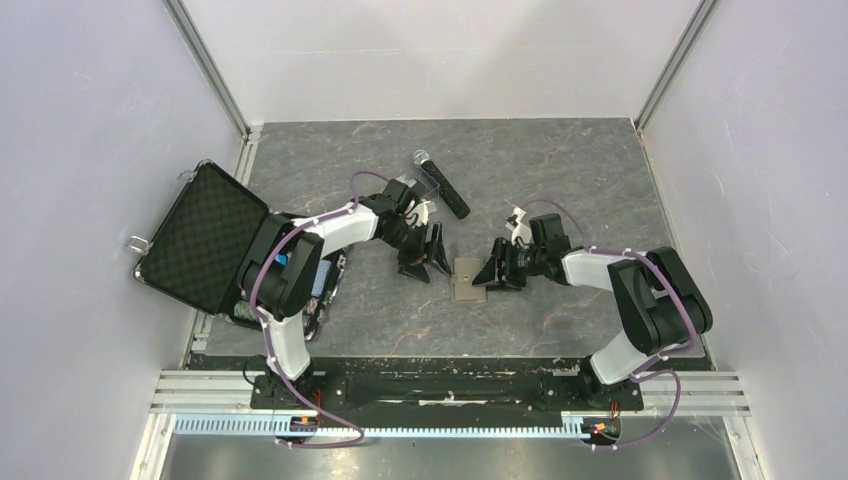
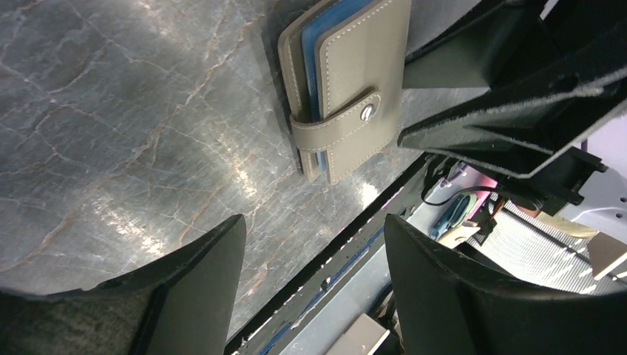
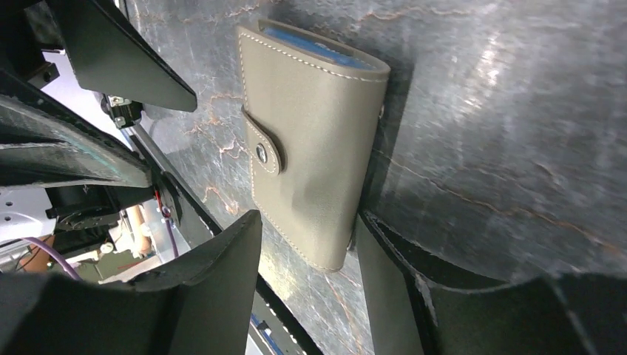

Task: Put the credit cards into the card holder
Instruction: Move the card holder to the center of the board, then open the card holder at the center of the board.

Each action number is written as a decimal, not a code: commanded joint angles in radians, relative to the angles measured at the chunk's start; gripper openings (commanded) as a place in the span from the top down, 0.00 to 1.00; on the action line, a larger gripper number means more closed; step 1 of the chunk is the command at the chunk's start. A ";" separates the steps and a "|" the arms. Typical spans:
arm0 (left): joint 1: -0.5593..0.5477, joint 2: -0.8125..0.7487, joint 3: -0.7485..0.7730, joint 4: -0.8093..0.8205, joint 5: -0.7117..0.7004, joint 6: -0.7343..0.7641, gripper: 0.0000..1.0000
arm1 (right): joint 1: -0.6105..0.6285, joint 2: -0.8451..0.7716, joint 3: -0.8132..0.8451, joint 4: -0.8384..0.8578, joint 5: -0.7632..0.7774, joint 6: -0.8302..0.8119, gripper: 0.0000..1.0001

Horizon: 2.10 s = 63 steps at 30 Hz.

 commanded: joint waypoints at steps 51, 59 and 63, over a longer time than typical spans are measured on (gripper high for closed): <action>0.025 -0.089 0.149 -0.120 -0.288 0.112 0.28 | 0.029 0.031 0.098 0.217 -0.019 0.144 1.00; 0.011 -0.144 0.181 -0.171 -0.364 0.085 0.29 | 0.098 -0.011 0.241 0.015 0.103 0.107 1.00; -0.008 -0.124 0.205 -0.175 -0.365 0.079 0.30 | 0.159 0.002 0.281 0.004 0.135 0.140 1.00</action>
